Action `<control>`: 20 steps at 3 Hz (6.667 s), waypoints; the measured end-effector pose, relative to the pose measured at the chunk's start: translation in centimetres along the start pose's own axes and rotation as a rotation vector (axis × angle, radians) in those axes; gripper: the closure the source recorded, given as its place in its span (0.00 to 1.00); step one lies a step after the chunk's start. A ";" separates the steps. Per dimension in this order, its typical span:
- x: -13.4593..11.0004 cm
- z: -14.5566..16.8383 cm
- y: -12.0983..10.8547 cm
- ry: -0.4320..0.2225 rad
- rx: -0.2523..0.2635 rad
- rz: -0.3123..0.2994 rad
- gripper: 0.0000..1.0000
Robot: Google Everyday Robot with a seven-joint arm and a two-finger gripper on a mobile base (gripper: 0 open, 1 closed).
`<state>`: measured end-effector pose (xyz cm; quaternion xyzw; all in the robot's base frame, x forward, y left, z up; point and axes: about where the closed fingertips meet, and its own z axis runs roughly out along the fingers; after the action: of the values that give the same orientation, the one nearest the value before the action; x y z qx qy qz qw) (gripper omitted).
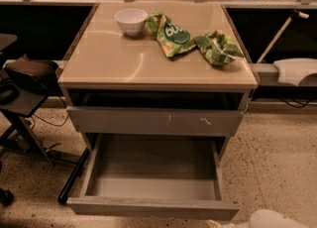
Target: Close middle drawer
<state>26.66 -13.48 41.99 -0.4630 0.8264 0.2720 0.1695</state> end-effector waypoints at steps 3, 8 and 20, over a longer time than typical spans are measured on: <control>-3.3 2.8 -7.3 -0.065 0.117 0.077 0.00; -10.2 4.2 -10.5 -0.144 0.101 0.036 0.00; -16.2 13.0 -19.4 -0.248 -0.011 0.443 0.00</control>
Offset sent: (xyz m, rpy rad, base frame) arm 0.1246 0.0058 -0.0319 -0.0233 -0.1155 -0.2180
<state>51.98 -2.87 34.60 -0.2347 0.8789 0.3620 0.2034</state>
